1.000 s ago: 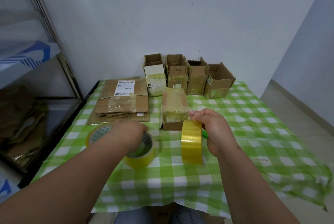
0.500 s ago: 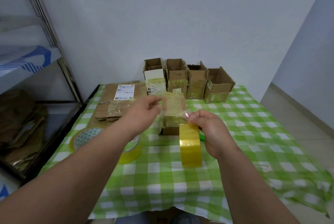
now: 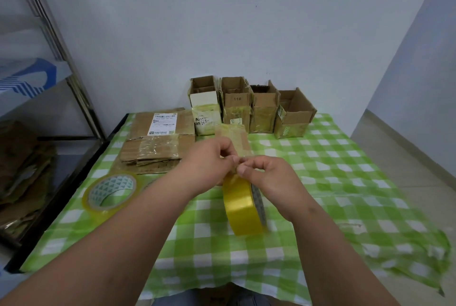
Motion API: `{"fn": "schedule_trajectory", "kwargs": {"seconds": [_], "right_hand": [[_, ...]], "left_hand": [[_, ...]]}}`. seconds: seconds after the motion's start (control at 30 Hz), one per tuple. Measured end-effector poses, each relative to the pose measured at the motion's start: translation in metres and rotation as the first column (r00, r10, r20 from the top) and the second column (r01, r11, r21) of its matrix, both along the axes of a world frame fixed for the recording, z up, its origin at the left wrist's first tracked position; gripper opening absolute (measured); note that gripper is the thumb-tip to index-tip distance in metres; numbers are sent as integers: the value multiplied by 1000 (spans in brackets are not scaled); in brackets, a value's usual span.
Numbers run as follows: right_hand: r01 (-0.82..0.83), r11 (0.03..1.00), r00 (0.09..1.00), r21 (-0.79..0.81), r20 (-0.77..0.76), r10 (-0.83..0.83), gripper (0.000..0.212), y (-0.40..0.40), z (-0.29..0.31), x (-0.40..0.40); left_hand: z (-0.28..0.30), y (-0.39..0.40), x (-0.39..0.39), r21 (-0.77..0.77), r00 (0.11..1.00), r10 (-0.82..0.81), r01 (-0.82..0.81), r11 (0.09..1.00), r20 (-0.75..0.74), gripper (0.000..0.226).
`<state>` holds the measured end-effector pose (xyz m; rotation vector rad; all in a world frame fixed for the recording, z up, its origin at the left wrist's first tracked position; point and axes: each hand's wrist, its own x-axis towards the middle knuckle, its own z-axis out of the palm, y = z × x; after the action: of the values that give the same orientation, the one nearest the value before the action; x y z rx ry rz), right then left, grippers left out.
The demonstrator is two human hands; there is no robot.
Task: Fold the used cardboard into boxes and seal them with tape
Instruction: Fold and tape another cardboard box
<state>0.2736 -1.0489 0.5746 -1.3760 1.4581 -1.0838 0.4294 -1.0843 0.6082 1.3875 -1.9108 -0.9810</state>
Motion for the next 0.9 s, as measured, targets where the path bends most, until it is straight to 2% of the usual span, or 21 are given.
{"fn": "schedule_trajectory", "kwargs": {"seconds": [0.03,0.07,0.17,0.27,0.4,0.5,0.6,0.7,0.8,0.9], "right_hand": [[24,1000,1000,-4,-12,-24,3,2,0,1],[48,999,999,-7,-18,-48,7,5,-1,3],[64,997,998,-42,-4,-64,34,12,-6,7],[37,999,994,-1,104,-37,68,20,-14,1],[-116,990,993,80,7,115,36,32,-25,-15],[-223,974,971,42,92,219,32,36,-29,-19],[-236,971,953,-32,189,238,36,30,-23,-23],[-240,966,937,-97,236,256,19,23,-10,-29],[-235,962,944,-142,201,260,33,15,-1,-35],[-217,965,956,-151,170,241,38,9,7,-42]], "left_hand": [[-1,0,1,8,1000,16,-15,1000,-22,17],[-2,0,1,16,999,29,-28,999,-42,18],[-6,1,1,21,994,71,-70,997,-81,20],[-11,2,3,42,977,144,-139,989,-156,17],[-13,2,14,129,923,251,-223,966,-291,14],[-14,2,19,116,901,288,-264,958,-323,14],[-18,3,21,127,854,356,-333,934,-379,14],[-19,3,21,180,789,425,-386,905,-444,17],[-15,0,20,200,752,452,-408,891,-480,19],[-11,-2,17,189,757,453,-415,890,-472,20]]}}
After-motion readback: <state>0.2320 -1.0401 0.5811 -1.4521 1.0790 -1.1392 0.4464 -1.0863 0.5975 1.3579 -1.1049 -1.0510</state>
